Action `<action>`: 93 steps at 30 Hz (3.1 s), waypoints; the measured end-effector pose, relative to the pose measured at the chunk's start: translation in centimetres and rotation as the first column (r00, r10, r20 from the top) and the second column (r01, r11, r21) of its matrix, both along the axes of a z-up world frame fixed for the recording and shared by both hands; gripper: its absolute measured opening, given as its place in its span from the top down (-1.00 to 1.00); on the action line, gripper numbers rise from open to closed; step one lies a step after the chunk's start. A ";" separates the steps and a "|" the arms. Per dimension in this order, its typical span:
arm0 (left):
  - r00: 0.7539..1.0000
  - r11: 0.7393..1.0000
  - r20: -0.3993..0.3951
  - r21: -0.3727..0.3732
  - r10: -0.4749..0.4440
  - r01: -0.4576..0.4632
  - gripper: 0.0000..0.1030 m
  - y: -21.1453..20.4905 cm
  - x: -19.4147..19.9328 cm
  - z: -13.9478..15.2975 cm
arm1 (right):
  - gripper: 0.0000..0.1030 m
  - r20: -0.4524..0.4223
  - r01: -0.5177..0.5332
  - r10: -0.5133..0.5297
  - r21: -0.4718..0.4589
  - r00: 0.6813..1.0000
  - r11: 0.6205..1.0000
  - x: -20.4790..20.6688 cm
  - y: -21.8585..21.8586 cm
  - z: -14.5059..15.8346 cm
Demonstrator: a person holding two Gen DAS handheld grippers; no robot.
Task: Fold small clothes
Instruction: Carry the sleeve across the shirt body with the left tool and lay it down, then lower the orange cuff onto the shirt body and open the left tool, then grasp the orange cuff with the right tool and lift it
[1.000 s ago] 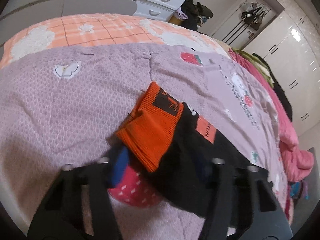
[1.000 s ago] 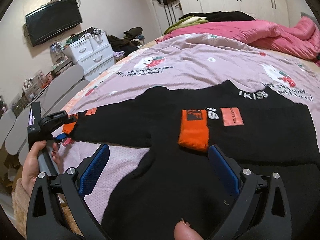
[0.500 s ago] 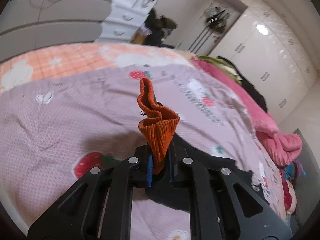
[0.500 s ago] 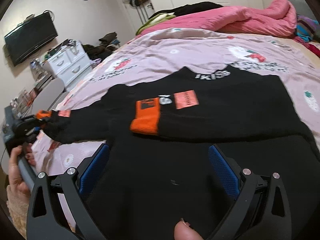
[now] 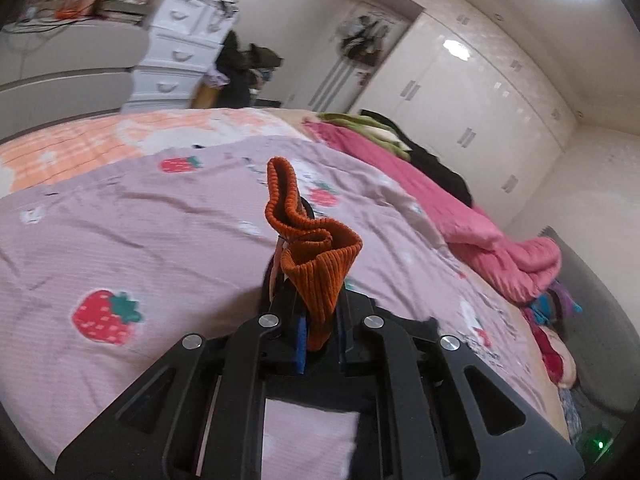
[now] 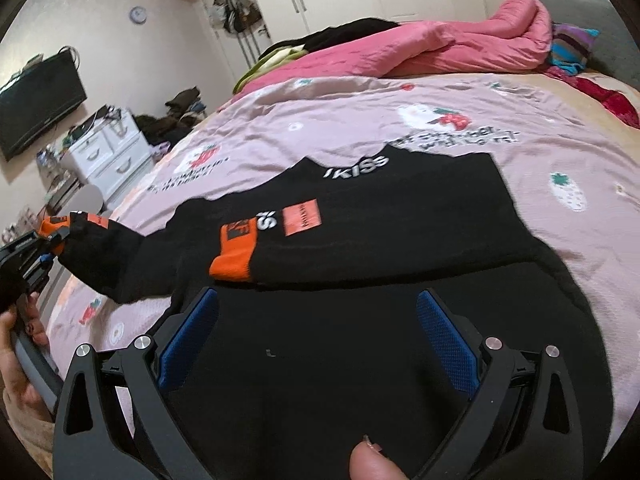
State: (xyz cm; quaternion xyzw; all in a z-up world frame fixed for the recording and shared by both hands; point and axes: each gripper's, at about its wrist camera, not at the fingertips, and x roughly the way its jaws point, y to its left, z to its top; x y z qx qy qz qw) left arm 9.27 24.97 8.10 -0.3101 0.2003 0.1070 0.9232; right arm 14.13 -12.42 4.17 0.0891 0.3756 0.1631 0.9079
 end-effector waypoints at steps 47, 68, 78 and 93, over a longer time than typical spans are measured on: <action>0.792 0.793 -0.103 0.047 -0.602 0.608 0.95 -22.8 9.5 0.4 | -0.91 -0.017 0.348 -0.349 0.122 0.937 0.929 -2.5 -17.0 1.1; 0.631 0.652 -0.272 0.017 -0.727 0.758 0.86 -29.5 10.6 -5.0 | -0.91 -0.067 0.399 -0.394 0.143 0.917 0.906 -2.6 -20.3 -0.1; 0.526 0.554 -0.286 -0.018 -0.801 0.833 0.37 -31.5 9.7 -5.3 | -0.91 -0.099 0.415 -0.404 0.144 0.909 0.899 -2.6 -20.6 -0.6; 0.665 0.673 -0.326 0.107 -0.672 0.732 -0.81 -24.8 11.4 -3.9 | -0.63 -0.185 0.195 -0.174 0.104 0.967 0.975 -0.8 -11.8 -3.0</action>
